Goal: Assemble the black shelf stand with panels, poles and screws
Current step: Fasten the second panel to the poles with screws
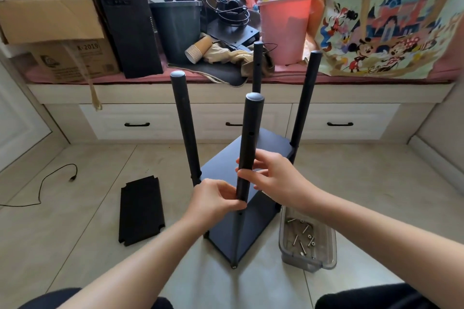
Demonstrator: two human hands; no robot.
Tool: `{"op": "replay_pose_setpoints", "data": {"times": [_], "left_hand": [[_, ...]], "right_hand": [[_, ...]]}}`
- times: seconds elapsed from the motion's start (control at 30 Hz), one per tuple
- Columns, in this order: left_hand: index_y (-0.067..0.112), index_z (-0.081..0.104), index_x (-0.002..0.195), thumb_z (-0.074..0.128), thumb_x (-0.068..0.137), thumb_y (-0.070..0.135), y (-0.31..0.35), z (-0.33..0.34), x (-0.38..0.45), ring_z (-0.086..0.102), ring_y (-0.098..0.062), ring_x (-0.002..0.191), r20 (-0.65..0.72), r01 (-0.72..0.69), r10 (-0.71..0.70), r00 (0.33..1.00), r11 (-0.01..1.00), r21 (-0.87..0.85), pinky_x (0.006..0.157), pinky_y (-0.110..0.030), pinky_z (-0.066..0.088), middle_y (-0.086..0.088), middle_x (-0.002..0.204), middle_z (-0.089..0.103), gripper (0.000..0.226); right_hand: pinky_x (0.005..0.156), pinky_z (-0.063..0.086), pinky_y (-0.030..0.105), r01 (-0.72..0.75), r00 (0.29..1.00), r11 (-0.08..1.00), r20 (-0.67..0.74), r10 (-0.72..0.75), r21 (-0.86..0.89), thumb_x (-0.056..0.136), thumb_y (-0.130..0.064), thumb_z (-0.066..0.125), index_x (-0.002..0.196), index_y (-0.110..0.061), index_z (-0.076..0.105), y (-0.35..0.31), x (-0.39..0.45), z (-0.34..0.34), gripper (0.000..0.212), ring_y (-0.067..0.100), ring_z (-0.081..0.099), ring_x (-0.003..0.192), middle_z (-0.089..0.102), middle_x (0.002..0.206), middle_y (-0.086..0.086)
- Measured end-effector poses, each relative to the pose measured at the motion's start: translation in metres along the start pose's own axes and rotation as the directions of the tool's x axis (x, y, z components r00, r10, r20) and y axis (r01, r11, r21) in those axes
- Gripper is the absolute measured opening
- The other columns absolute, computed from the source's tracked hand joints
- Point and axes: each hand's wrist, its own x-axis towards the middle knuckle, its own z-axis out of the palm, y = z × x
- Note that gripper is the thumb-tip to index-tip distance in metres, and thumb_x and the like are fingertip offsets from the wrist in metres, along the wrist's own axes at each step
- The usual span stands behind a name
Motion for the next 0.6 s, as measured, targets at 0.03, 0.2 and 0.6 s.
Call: {"op": "replay_pose_setpoints", "data": {"times": [0.03, 0.2, 0.6], "left_hand": [[0.012, 0.079, 0.091, 0.086, 0.074, 0.013, -0.001, -0.007, 0.000, 0.075, -0.016, 0.086, 0.046, 0.073, -0.070, 0.996, 0.995, -0.067, 0.081, -0.035, 0.062, -0.001, 0.085, 0.078, 0.019], [0.001, 0.072, 0.100, 0.081, 0.085, 0.019, -0.021, -0.013, 0.009, 0.077, -0.023, 0.077, 0.032, 0.373, -0.385, 0.922, 0.867, -0.330, 0.065, -0.029, 0.061, -0.015, 0.092, 0.076, 0.025], [-0.001, 0.057, 0.130, 0.062, 0.096, 0.001, -0.031, 0.017, 0.038, 0.069, -0.036, 0.107, 0.156, 0.360, -0.433, 0.888, 0.443, -0.821, 0.069, -0.042, 0.063, -0.022, 0.120, 0.069, 0.035]], "right_hand": [[0.071, 0.050, 0.014, 0.003, 1.000, 1.000, 0.000, -0.003, 0.004, 0.094, -0.022, 0.066, 0.109, -0.020, 0.064, 0.001, -0.001, 0.000, 0.015, 0.002, 0.067, 0.092, 0.072, 0.102, -0.006], [0.079, 0.057, 0.024, -0.001, 1.000, 1.000, -0.005, 0.001, 0.027, 0.092, -0.026, 0.068, 0.108, -0.023, 0.063, 0.005, 0.000, 0.003, 0.016, 0.008, 0.069, 0.094, 0.071, 0.105, -0.004], [0.082, 0.057, 0.030, -0.064, 0.996, 0.997, 0.055, 0.067, -0.044, 0.096, -0.021, 0.061, 0.114, -0.030, 0.056, 0.019, -0.006, 0.013, 0.020, 0.007, 0.065, 0.105, 0.067, 0.109, -0.007]]}}
